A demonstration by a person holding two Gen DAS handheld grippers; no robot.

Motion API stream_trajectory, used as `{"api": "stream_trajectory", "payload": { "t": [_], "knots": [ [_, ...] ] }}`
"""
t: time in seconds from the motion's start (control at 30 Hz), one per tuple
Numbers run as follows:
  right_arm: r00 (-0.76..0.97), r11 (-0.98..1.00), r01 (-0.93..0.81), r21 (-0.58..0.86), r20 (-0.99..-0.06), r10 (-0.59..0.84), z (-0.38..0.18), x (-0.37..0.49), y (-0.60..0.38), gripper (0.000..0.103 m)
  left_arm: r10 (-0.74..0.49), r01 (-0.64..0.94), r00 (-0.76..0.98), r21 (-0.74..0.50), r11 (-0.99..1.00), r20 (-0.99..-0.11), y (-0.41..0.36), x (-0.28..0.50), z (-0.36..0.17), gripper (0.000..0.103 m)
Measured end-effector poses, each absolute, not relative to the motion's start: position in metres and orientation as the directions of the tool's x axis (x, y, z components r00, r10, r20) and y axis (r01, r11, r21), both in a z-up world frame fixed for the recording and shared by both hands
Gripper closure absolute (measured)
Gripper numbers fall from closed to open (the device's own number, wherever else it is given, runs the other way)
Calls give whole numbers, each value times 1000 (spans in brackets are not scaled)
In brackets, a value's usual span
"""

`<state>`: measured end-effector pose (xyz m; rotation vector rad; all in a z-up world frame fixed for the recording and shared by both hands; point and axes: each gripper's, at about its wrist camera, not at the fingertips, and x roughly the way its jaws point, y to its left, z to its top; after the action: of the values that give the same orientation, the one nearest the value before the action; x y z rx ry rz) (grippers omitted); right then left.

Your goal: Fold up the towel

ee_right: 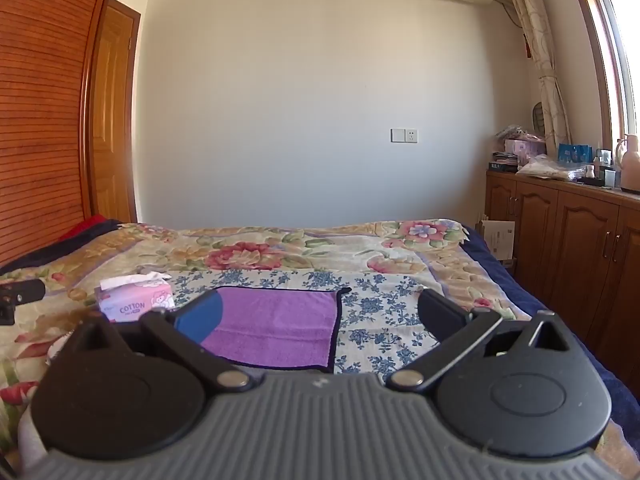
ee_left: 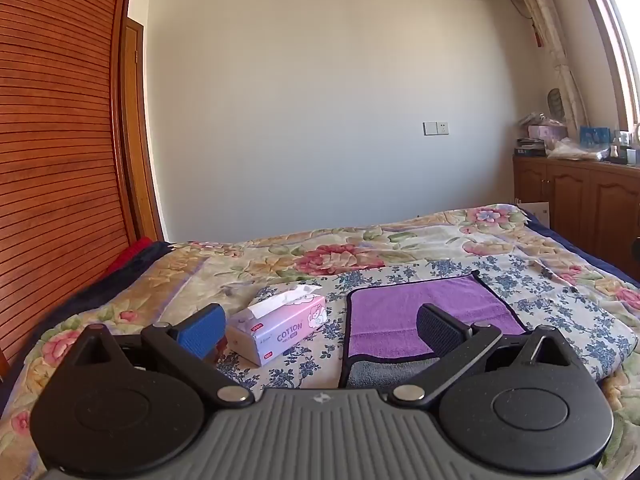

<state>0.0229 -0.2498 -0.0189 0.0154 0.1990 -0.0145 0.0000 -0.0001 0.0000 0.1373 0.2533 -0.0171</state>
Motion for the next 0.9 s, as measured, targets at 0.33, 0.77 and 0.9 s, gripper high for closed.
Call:
{"api": "stream_trajectory", "payload": {
  "t": [0.33, 0.77, 0.9],
  "knots": [
    [980, 1000, 16, 10, -200, -14, -19, 23, -250, 0, -1, 35, 969, 131, 991, -249, 0, 0, 0, 0],
    [980, 1000, 16, 9, -199, -14, -19, 23, -250, 0, -2, 35, 969, 130, 991, -245, 2, -1, 2, 0],
    [980, 1000, 16, 8, -199, -14, -19, 23, -249, 0, -3, 36, 970, 131, 991, -245, 2, -1, 2, 0]
  ]
}}
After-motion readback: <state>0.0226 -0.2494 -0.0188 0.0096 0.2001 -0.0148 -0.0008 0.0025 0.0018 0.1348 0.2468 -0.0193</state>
